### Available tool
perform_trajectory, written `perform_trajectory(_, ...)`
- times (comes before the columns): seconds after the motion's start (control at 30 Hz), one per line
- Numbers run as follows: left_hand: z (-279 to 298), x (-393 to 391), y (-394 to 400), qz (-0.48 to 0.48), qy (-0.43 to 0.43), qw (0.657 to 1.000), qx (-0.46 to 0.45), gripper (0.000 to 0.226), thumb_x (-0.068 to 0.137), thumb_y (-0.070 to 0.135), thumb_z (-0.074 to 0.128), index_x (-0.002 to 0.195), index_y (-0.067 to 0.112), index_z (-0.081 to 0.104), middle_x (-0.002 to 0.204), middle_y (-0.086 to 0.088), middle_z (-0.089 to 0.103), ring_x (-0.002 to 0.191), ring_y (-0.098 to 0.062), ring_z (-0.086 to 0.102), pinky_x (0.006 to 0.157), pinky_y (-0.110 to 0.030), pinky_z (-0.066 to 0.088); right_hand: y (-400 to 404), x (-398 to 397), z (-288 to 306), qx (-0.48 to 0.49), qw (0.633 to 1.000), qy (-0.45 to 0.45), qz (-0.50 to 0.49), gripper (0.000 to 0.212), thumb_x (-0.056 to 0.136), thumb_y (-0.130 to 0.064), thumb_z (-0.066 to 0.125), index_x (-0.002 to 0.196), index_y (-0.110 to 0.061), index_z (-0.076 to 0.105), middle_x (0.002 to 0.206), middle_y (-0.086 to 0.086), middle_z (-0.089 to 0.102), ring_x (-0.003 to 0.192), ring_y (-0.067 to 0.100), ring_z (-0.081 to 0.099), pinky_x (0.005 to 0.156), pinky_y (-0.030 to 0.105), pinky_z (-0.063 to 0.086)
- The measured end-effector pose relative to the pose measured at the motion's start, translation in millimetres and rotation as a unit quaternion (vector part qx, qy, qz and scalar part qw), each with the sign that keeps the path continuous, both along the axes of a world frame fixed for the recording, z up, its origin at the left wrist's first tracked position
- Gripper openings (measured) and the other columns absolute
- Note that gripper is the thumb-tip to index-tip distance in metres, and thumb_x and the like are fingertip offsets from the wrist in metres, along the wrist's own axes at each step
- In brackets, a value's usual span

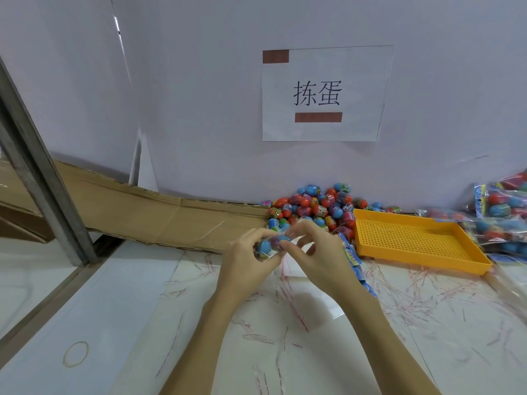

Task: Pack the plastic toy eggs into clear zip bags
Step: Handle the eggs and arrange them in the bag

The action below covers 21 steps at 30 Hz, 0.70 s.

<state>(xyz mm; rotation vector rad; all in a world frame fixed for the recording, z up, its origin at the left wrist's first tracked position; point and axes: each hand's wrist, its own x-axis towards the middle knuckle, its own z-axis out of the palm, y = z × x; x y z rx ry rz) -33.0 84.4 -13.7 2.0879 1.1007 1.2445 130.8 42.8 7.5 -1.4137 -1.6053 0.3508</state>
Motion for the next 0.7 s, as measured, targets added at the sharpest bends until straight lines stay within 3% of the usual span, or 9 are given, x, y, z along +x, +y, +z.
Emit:
perform_trajectory(0.13,0.6,0.0,-1.2,0.0,-0.003,1.0,0.015,0.039,0.084,0.027,0.085,0.119,0.021,0.072,0.108,0.014,0.068,0.096,-0.002,0.065,0.079,-0.011,0.055,2.4,1.9,-0.9,-0.016,0.999,0.027,-0.015,0.001,0.094,-0.025,0.071,0.093,-0.025,0.071,0.091,-0.016,0.069,0.083,0.002,0.064,0.063,0.011,0.048)
perform_trajectory(0.3,3.1,-1.8,-2.7,-0.004,0.008,0.999,0.047,0.039,0.083,0.027,0.085,0.119,0.017,0.073,0.109,0.007,0.074,0.097,-0.009,0.069,0.082,-0.019,0.059,-4.8,-0.1,4.0,0.012,0.998,-0.043,0.035,0.022,0.092,-0.034,0.073,0.091,-0.052,0.061,0.087,-0.039,0.061,0.09,-0.001,0.056,0.069,0.008,0.041)
perform_trajectory(0.4,5.6,-3.3,-4.9,0.004,0.019,0.998,0.06,0.041,0.083,0.03,0.085,0.119,0.014,0.075,0.108,0.004,0.076,0.097,-0.014,0.07,0.083,-0.03,0.062,-2.2,-0.2,2.8,-0.01,0.997,-0.065,0.036,0.012,0.094,-0.037,0.069,0.094,-0.048,0.064,0.087,-0.036,0.059,0.091,-0.004,0.051,0.067,0.008,0.036)
perform_trajectory(0.57,9.5,-1.2,-7.1,-0.005,0.047,0.998,0.052,0.059,0.078,0.043,0.085,0.127,0.013,0.072,0.114,-0.001,0.076,0.104,-0.017,0.07,0.092,-0.038,0.06,-3.0,1.2,3.8,0.041,0.999,-0.023,0.016,0.018,0.095,-0.023,0.07,0.092,-0.041,0.071,0.091,-0.028,0.064,0.092,-0.005,0.054,0.072,0.007,0.039)
perform_trajectory(0.7,9.9,-2.1,-8.8,-0.017,0.054,0.998,0.0,0.071,0.074,0.056,0.079,0.133,0.018,0.068,0.106,0.0,0.077,0.093,-0.015,0.072,0.086,-0.038,0.061,-3.1,0.1,5.3,0.08,0.997,-0.003,-0.019,0.012,0.093,-0.026,0.073,0.089,-0.037,0.069,0.086,-0.029,0.064,0.093,-0.001,0.059,0.07,0.007,0.042)
